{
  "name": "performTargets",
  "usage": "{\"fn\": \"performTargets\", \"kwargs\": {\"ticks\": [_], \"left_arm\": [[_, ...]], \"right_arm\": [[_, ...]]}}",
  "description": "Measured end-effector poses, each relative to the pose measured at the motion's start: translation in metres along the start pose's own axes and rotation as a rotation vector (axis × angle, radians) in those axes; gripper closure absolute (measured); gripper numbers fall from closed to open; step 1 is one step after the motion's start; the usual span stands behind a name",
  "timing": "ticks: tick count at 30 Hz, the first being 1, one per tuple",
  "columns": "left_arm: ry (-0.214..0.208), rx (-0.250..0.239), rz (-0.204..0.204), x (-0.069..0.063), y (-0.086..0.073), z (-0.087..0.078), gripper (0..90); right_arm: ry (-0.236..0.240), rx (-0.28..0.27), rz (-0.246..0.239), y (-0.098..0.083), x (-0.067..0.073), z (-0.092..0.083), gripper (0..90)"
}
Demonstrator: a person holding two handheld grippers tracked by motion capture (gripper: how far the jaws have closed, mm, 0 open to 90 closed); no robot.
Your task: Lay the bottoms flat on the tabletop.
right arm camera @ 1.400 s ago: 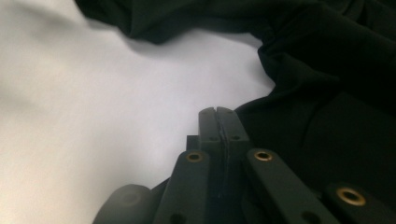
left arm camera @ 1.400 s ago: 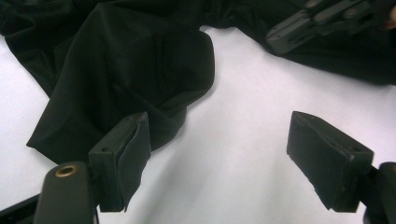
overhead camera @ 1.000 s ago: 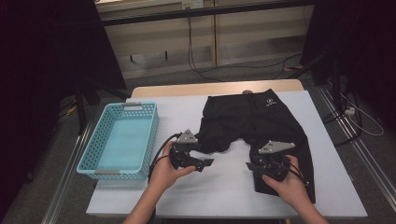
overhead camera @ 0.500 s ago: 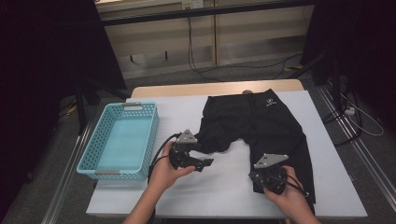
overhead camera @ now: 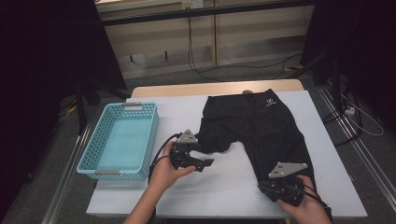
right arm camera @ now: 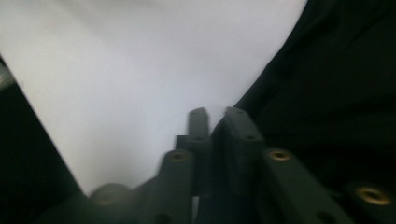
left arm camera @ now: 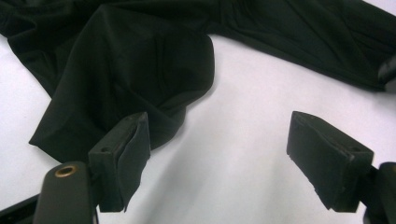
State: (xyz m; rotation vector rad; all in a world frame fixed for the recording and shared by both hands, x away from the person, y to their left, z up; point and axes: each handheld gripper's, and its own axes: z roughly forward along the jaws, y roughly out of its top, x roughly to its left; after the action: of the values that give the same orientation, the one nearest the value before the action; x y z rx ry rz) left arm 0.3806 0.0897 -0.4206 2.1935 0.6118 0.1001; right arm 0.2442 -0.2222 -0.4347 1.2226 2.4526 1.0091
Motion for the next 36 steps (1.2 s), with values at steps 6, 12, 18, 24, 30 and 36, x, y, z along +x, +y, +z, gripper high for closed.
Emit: {"fn": "performTargets", "kwargs": {"ticks": [6, 12, 18, 24, 30, 36], "left_arm": [[0.000, -0.002, -0.002, 0.002, 0.000, 0.000, 21.6], [-0.001, -0.002, 0.000, 0.002, 0.000, -0.001, 21.6], [0.010, -0.005, 0.008, 0.004, 0.000, -0.001, 20.9], [0.032, -0.012, 0.011, 0.009, -0.002, -0.006, 17.3], [0.028, -0.034, -0.015, 0.015, -0.006, -0.013, 12.1], [0.039, -0.027, -0.026, 0.019, -0.010, -0.016, 11.6]], "right_arm": [[-0.082, -0.083, 0.100, 0.003, -0.034, -0.014, 60.1], [-0.261, -0.071, 0.155, -0.008, -0.070, -0.021, 57.4], [-0.380, -0.060, 0.219, -0.021, -0.095, -0.033, 58.1], [-0.420, -0.024, 0.281, -0.037, -0.111, -0.037, 62.3], [-0.362, -0.029, 0.321, -0.041, -0.112, -0.035, 81.5], [-0.351, -0.029, 0.329, -0.039, -0.117, -0.043, 90.0]]}}
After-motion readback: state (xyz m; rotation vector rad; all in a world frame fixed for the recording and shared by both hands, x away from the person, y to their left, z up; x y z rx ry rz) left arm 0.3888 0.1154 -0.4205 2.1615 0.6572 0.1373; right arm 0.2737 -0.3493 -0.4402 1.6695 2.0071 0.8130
